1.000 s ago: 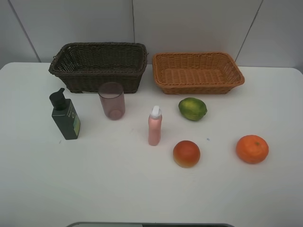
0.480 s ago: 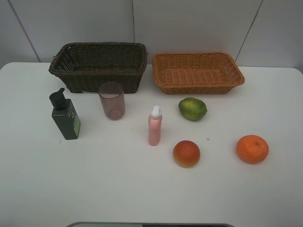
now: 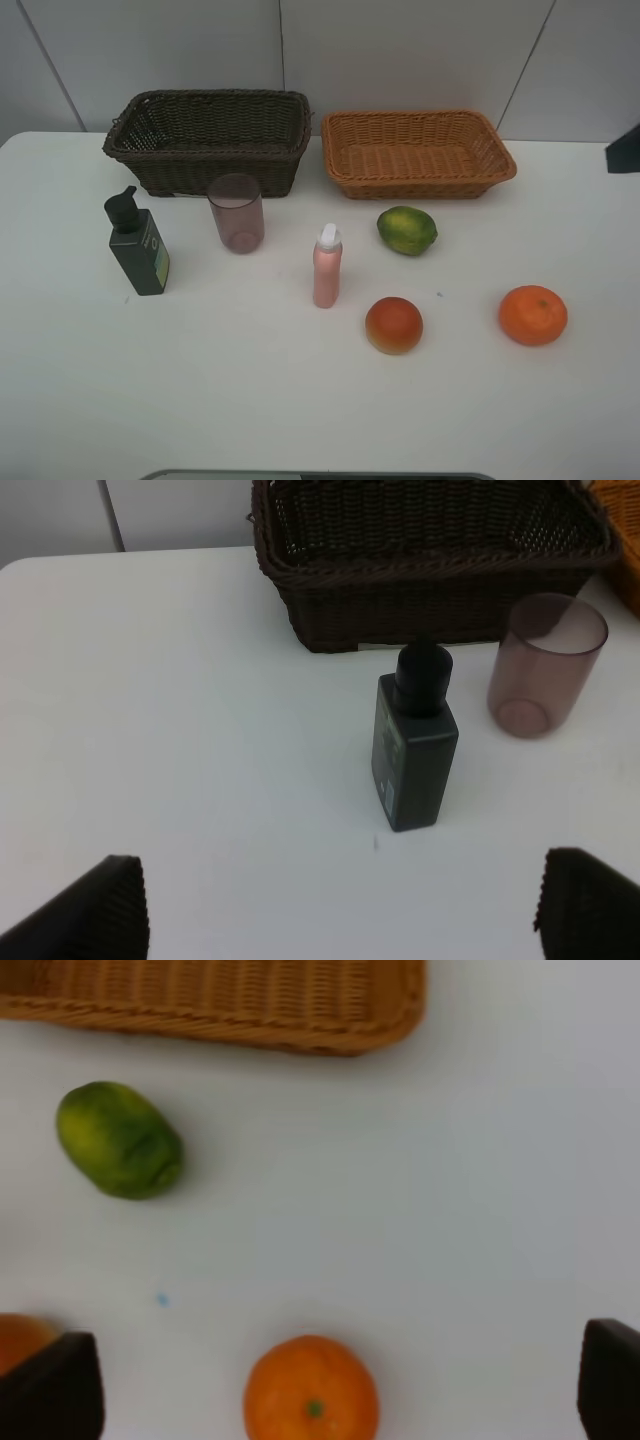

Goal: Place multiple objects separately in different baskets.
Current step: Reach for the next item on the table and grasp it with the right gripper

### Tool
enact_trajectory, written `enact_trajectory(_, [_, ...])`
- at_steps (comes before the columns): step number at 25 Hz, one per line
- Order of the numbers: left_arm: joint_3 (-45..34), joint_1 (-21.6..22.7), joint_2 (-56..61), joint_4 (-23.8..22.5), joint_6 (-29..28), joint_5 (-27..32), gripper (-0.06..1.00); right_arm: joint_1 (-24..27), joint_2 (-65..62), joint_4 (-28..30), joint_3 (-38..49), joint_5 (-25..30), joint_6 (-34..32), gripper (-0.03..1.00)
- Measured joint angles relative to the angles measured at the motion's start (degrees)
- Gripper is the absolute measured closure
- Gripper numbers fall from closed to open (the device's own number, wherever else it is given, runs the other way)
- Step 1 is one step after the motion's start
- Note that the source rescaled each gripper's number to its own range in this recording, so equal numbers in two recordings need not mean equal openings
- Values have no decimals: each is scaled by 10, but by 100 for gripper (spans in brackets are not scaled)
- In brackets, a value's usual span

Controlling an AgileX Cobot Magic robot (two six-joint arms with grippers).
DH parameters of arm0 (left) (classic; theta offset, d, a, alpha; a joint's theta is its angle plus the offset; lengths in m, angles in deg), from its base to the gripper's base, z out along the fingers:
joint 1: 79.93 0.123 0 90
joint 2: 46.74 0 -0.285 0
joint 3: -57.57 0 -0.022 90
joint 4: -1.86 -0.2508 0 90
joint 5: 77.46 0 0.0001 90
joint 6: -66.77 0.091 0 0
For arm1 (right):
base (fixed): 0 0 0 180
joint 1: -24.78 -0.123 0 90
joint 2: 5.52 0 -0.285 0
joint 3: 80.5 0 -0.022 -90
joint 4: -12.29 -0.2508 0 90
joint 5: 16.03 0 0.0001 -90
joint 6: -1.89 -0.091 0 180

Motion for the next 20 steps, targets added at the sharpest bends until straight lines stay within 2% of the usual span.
enact_trajectory(6, [0, 0, 0, 0, 0, 0, -5, -108, 143, -23, -13, -24, -6, -3])
enact_trajectory(20, [0, 0, 0, 0, 0, 0, -5, -251, 373, -48, -14, -94, -226, -3])
